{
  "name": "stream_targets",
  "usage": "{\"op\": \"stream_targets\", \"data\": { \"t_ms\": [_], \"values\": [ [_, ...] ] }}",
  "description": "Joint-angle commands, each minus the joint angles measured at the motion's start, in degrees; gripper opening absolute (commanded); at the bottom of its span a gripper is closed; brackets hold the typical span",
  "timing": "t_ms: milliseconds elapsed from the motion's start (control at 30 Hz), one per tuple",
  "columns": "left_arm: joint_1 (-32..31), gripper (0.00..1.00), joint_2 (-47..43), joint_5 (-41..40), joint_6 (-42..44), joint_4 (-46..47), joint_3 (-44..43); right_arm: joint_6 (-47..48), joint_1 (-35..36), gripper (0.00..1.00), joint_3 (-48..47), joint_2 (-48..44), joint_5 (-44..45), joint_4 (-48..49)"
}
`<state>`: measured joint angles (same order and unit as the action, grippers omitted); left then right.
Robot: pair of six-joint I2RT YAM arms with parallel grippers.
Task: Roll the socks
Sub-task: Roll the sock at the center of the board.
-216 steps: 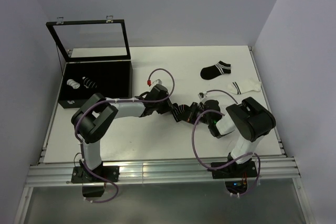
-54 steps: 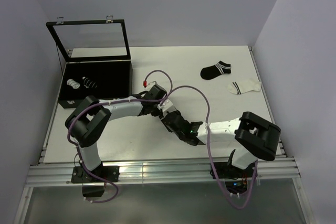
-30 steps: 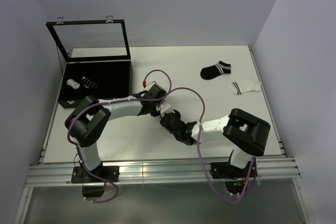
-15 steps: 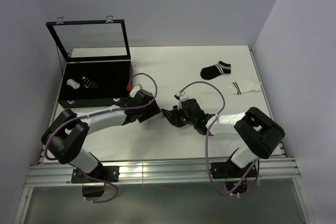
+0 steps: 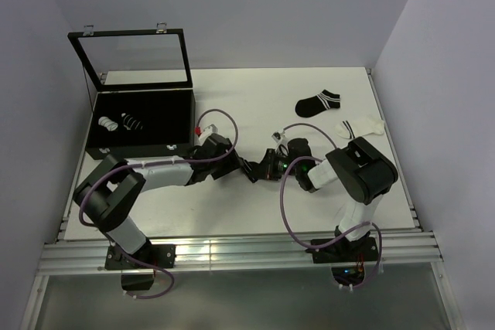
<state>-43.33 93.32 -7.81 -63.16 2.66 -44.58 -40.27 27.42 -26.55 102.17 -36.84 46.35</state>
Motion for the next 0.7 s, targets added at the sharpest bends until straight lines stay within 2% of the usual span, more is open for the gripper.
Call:
{"op": "stream_targets", "data": {
  "t_ms": [0, 200, 300, 333, 400, 533, 633, 667],
  "values": [
    [-0.3, 0.67, 2.2, 0.7, 2.1, 1.4, -3.1, -1.2, -0.2, 0.0, 0.8, 2.1, -2.2, -2.5],
    [-0.3, 0.59, 5.5, 1.2, 2.2, 1.4, -3.9, -1.1, -0.3, 0.01, 0.0, 2.8, -1.6, -4.2],
    [-0.4, 0.5, 7.3, 1.4, 2.3, -0.3, -5.1, 0.2, -0.2, 0.05, -0.1, 1.2, 0.2, -7.0],
    [-0.5, 0.43, 7.6, 1.3, 2.4, -0.5, -5.3, 1.1, -0.2, 0.1, -0.3, -0.5, 1.1, -8.4],
    [-0.6, 0.39, 8.3, 1.2, 2.4, -1.2, -5.3, 3.9, -0.1, 0.16, -0.9, -3.0, 2.9, -11.4],
    [-0.7, 0.36, 8.8, 1.1, 2.7, -2.5, -6.1, 9.0, 1.8, 0.32, -2.2, -11.2, 9.4, -21.1],
    [-0.9, 0.33, 9.1, 0.9, 3.5, -5.8, -7.7, 15.9, 6.3, 0.39, -4.8, -17.4, 20.7, -29.1],
    [-0.9, 0.33, 9.0, 0.9, 3.6, -6.2, -7.9, 17.1, 7.9, 0.4, -6.0, -18.7, 27.2, -30.8]
  ]
}}
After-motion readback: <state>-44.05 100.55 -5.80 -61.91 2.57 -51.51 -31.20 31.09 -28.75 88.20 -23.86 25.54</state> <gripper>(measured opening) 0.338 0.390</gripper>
